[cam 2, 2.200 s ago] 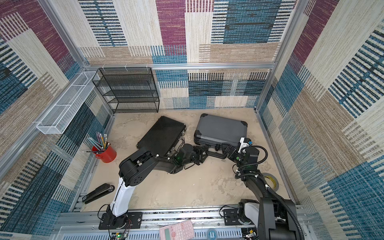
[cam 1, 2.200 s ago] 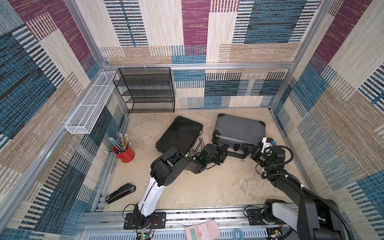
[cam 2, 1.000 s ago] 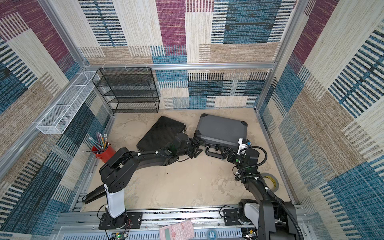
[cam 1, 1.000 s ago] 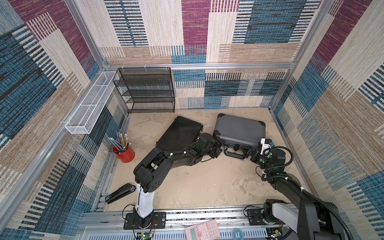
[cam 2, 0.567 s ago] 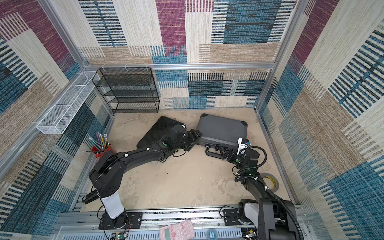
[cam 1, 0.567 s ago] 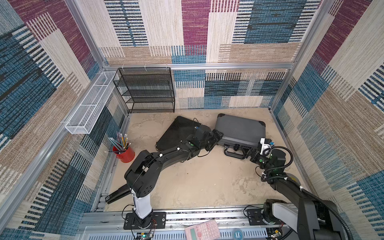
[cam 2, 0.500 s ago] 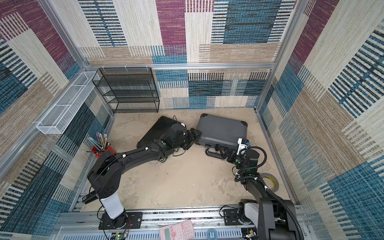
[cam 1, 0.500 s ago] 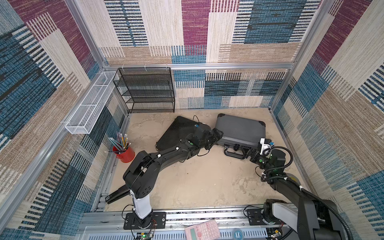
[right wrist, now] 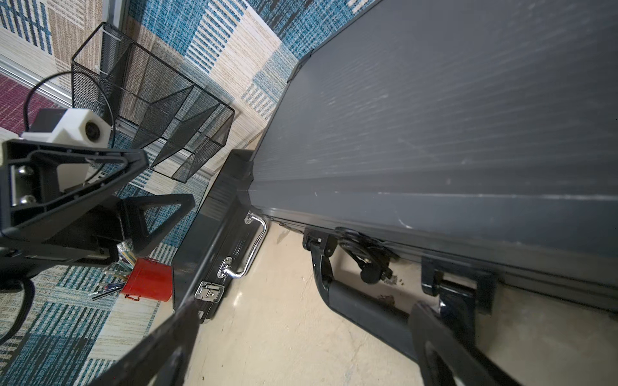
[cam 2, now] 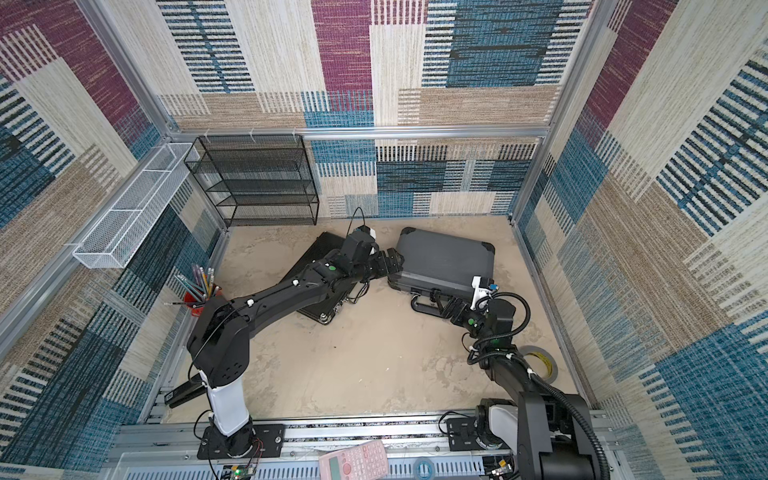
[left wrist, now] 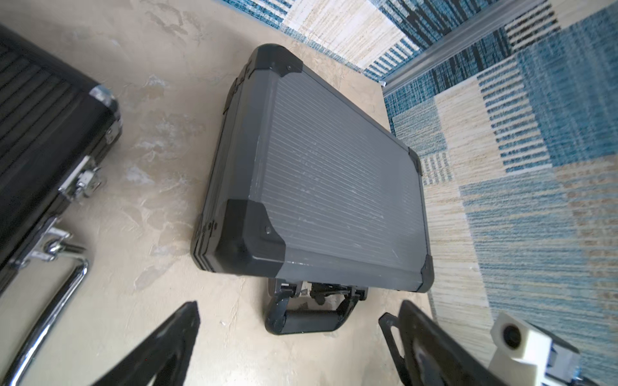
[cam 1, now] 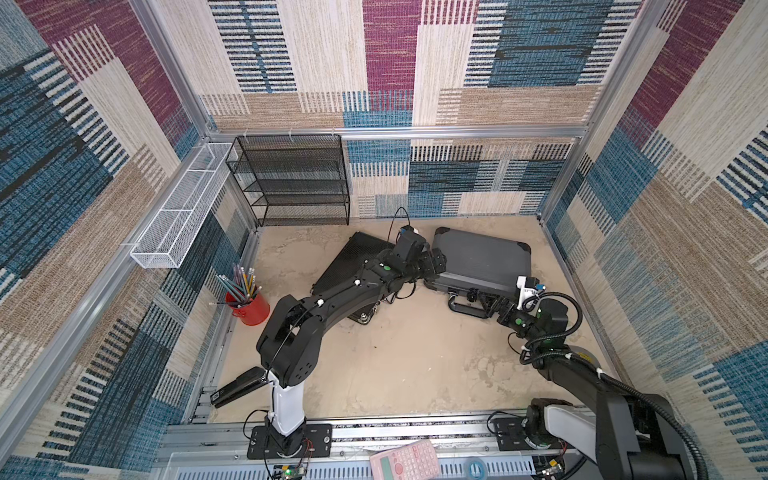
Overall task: Open the poker set cases
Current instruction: Open the case lid on the poker set case.
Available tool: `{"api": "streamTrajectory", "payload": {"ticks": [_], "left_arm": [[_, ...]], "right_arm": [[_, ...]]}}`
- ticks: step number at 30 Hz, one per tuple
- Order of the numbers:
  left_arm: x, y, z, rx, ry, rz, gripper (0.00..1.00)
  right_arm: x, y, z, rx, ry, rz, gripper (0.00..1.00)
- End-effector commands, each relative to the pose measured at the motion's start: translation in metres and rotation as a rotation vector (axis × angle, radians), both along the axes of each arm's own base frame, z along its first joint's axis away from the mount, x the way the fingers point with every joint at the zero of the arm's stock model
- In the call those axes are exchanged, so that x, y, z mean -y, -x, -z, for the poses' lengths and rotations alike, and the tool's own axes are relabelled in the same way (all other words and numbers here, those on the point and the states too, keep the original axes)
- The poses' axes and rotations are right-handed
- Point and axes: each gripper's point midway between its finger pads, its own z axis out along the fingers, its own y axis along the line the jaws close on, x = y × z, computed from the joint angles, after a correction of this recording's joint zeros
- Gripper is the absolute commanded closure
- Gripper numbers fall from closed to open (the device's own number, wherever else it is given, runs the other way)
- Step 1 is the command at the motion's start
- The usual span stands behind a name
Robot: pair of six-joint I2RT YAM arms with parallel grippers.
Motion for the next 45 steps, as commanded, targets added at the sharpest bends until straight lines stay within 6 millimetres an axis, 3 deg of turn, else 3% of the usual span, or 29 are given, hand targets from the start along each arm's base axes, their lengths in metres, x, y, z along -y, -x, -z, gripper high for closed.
{"api": "streamTrajectory", "payload": {"ticks": [1, 11, 19, 45], "left_arm": [[-0.002, 0.001, 0.017, 0.017, -0.139, 0.099, 0.05], [0.007, -0.019, 0.045, -0.001, -0.253, 0.221, 0.06], [0.012, -0.023, 0.063, -0.017, -0.270, 0.278, 0.07], [-0.016, -0.018, 0.126, -0.160, -0.397, 0.264, 0.10]], "right_arm": [[-0.001, -0.002, -0.008, 0.038, 0.004, -0.003, 0.01], [-0.006, -0.001, 0.000, 0.037, 0.038, -0.038, 0.01], [-0.010, -0.004, 0.006, 0.033, 0.051, -0.057, 0.00], [-0.026, -0.019, 0.013, 0.037, 0.089, -0.101, 0.00]]}}
